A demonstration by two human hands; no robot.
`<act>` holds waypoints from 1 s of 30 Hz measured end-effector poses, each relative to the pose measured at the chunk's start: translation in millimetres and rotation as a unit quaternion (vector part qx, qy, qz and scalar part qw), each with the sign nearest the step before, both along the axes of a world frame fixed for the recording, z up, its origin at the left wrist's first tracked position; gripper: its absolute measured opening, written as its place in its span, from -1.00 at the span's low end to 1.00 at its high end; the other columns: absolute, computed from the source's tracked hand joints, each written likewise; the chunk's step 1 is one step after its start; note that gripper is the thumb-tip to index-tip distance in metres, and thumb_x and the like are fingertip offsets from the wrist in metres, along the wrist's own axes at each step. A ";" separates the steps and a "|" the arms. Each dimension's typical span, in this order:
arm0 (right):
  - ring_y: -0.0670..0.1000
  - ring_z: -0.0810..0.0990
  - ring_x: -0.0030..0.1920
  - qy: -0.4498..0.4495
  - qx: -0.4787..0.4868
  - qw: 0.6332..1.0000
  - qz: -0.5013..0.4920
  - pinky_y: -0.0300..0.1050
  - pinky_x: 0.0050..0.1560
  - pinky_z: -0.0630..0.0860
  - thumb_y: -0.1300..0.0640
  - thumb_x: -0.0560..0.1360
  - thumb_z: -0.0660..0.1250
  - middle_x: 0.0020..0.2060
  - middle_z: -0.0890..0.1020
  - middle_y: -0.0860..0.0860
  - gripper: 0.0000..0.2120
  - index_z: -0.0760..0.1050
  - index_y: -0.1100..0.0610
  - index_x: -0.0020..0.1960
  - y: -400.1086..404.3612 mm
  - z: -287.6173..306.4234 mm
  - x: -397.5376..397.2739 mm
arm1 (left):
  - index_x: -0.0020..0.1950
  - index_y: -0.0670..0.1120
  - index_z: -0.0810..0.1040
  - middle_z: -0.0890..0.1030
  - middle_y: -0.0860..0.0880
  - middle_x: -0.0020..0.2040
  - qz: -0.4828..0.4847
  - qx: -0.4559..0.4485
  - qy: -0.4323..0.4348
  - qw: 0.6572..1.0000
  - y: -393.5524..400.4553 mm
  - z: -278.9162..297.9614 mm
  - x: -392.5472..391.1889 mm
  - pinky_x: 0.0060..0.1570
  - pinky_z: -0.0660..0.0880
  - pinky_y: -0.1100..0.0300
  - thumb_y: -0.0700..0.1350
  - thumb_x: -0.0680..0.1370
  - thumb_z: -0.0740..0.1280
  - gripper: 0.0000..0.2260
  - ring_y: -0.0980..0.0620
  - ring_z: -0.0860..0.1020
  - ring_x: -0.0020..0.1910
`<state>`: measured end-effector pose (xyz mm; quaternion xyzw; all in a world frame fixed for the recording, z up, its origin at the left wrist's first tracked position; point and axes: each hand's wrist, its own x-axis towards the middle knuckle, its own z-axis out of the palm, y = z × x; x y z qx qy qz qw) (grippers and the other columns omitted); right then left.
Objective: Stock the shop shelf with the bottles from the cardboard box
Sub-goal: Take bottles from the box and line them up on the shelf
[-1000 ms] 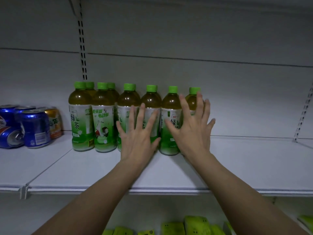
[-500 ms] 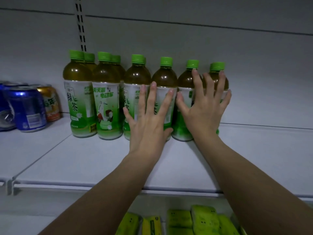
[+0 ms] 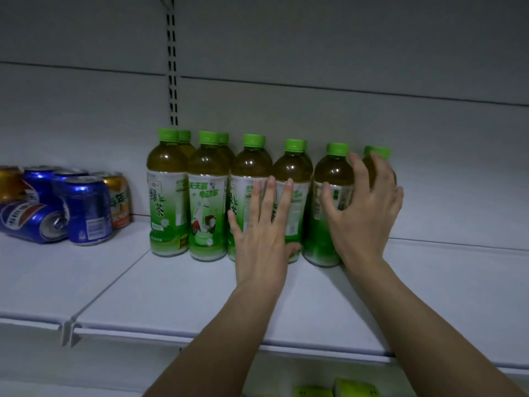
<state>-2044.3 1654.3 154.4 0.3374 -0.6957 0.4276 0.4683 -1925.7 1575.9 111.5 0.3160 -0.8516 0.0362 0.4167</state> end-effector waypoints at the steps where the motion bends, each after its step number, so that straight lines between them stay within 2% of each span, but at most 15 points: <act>1: 0.09 0.25 0.46 0.020 -0.014 1.000 0.010 0.34 0.42 0.20 -0.13 0.50 0.25 0.42 0.34 0.07 -0.49 0.29 -0.03 0.40 -0.4 2.3 7.5 | 0.46 0.18 -0.47 -0.32 0.07 0.56 0.000 0.008 0.003 1.000 -1.6 -0.6 -0.8 0.42 -0.12 -0.30 0.14 0.41 0.43 0.08 0.04 -0.42 0.49; 3: 0.06 0.29 0.44 0.070 -0.017 0.996 0.052 0.29 0.42 0.24 -0.08 0.51 0.27 0.40 0.35 0.05 -0.52 0.30 -0.03 0.40 -8.5 6.0 29.9 | 0.45 0.18 -0.49 -0.35 0.08 0.55 0.000 0.016 0.006 1.000 -3.7 -1.8 -1.2 0.45 -0.11 -0.31 0.09 0.45 0.40 0.05 0.05 -0.43 0.48; 5: 0.06 0.31 0.43 0.104 0.012 0.989 0.101 0.26 0.41 0.26 -0.05 0.53 0.27 0.41 0.35 0.04 -0.53 0.33 -0.02 0.41 -21.7 7.8 54.5 | 0.46 0.15 -0.49 -0.41 0.11 0.52 -0.012 0.020 0.012 1.000 -4.6 -3.1 -0.8 0.46 -0.10 -0.30 0.11 0.53 0.25 -0.10 0.07 -0.43 0.48; 7: 0.08 0.32 0.44 0.111 0.042 0.985 0.126 0.23 0.41 0.28 -0.01 0.55 0.22 0.43 0.36 0.07 -0.56 0.36 0.00 0.42 -34.6 10.4 68.1 | 0.48 0.15 -0.44 -0.42 0.14 0.50 -0.044 0.038 0.034 0.998 -4.5 -2.6 0.0 0.48 -0.14 -0.26 0.16 0.54 0.12 -0.22 0.11 -0.39 0.50; 8: 0.09 0.32 0.45 0.101 0.049 0.985 0.134 0.23 0.41 0.29 0.01 0.56 0.20 0.44 0.36 0.08 -0.57 0.37 0.02 0.43 -39.8 12.7 69.8 | 0.49 0.16 -0.41 -0.38 0.15 0.50 -0.067 0.051 0.054 0.995 -3.5 -1.0 0.8 0.48 -0.16 -0.24 0.14 0.55 0.14 -0.23 0.13 -0.35 0.51; 10: 0.10 0.29 0.47 0.063 0.057 0.985 0.152 0.22 0.41 0.30 0.05 0.59 0.15 0.46 0.35 0.08 -0.58 0.36 0.03 0.44 -48.7 15.8 67.2 | 0.53 0.15 -0.24 -0.16 0.16 0.56 -0.138 0.098 0.156 0.973 -0.5 3.5 4.7 0.51 -0.08 -0.18 0.01 0.54 0.28 -0.22 0.16 -0.15 0.55; 11: 0.11 0.28 0.48 0.048 0.060 0.984 0.159 0.22 0.41 0.29 0.05 0.60 0.12 0.47 0.34 0.09 -0.59 0.37 0.04 0.44 -52.9 15.3 63.8 | 0.56 0.12 -0.10 0.01 0.12 0.57 -0.167 0.121 0.232 0.950 0.2 4.8 7.2 0.51 0.04 -0.13 -0.12 0.52 0.34 -0.22 0.12 0.01 0.55; 12: 0.11 0.25 0.50 0.040 0.065 0.984 0.159 0.22 0.43 0.28 0.06 0.61 0.11 0.48 0.33 0.09 -0.59 0.37 0.05 0.44 -57.0 13.1 59.8 | 0.55 0.09 0.04 0.14 0.08 0.51 -0.178 0.139 0.308 0.924 -0.4 4.9 10.1 0.47 0.18 -0.09 -0.27 0.48 0.36 -0.24 0.07 0.17 0.50; 14: 0.11 0.17 0.53 0.054 0.081 0.986 0.135 0.20 0.50 0.18 0.04 0.62 0.12 0.50 0.31 0.09 -0.59 0.37 0.06 0.45 -64.7 3.1 52.8 | 0.47 0.06 0.21 0.24 0.07 0.35 -0.145 0.178 0.400 0.887 -3.3 5.5 14.3 0.37 0.37 -0.01 -0.47 0.41 0.29 -0.26 0.01 0.32 0.39; 16: 0.12 0.14 0.54 0.088 0.082 0.987 0.105 0.14 0.53 0.11 0.02 0.61 0.15 0.50 0.32 0.07 -0.58 0.38 0.06 0.45 -71.3 -7.6 46.6 | 0.40 0.00 0.30 0.29 0.03 0.30 -0.096 0.189 0.399 0.892 -6.6 4.8 15.4 0.37 0.38 -0.01 -0.47 0.40 0.29 -0.35 0.00 0.34 0.37; 18: 0.13 0.17 0.52 0.112 0.066 0.988 0.081 0.14 0.50 0.13 0.02 0.60 0.16 0.48 0.36 0.08 -0.59 0.41 0.09 0.42 -77.0 -11.8 39.8 | 0.36 -0.01 0.36 0.36 0.00 0.28 -0.069 0.183 0.375 0.906 -10.3 3.9 13.5 0.38 0.36 0.01 -0.44 0.40 0.34 -0.40 0.02 0.35 0.36; 22: 0.16 0.20 0.51 0.144 0.070 0.986 0.040 0.14 0.49 0.17 0.06 0.62 0.15 0.47 0.38 0.10 -0.62 0.41 0.10 0.41 -80.5 -13.9 31.9 | 0.28 -0.03 0.42 0.45 0.01 0.19 -0.055 0.185 0.367 0.910 -11.9 5.7 15.7 0.25 0.47 0.06 -0.42 0.40 0.39 -0.47 0.03 0.45 0.23; 26: 0.19 0.22 0.51 0.135 0.082 0.987 0.034 0.16 0.49 0.18 0.08 0.62 0.13 0.47 0.36 0.11 -0.61 0.40 0.12 0.42 -77.2 -14.3 34.6 | 0.25 0.00 0.43 0.48 0.05 0.19 -0.046 0.189 0.368 0.909 0.0 7.9 26.4 0.21 0.46 0.16 -0.29 0.45 0.40 -0.57 0.07 0.46 0.22; 28: 0.18 0.20 0.52 0.129 0.092 0.987 0.034 0.16 0.50 0.17 0.06 0.63 0.11 0.48 0.35 0.10 -0.60 0.38 0.11 0.43 -75.3 -14.0 35.5 | 0.25 0.05 0.39 0.45 0.06 0.21 -0.016 0.141 0.365 0.920 3.1 10.7 36.7 0.21 0.39 0.21 -0.20 0.45 0.40 -0.58 0.06 0.42 0.25; 30: 0.17 0.19 0.53 0.117 0.091 0.988 0.044 0.15 0.51 0.15 0.04 0.63 0.09 0.49 0.34 0.09 -0.60 0.37 0.10 0.44 -74.5 -13.4 37.6 | 0.28 0.08 0.33 0.39 0.04 0.27 0.021 0.065 0.332 0.941 -5.7 13.9 50.4 0.28 0.38 0.08 -0.11 0.43 0.40 -0.53 0.02 0.37 0.30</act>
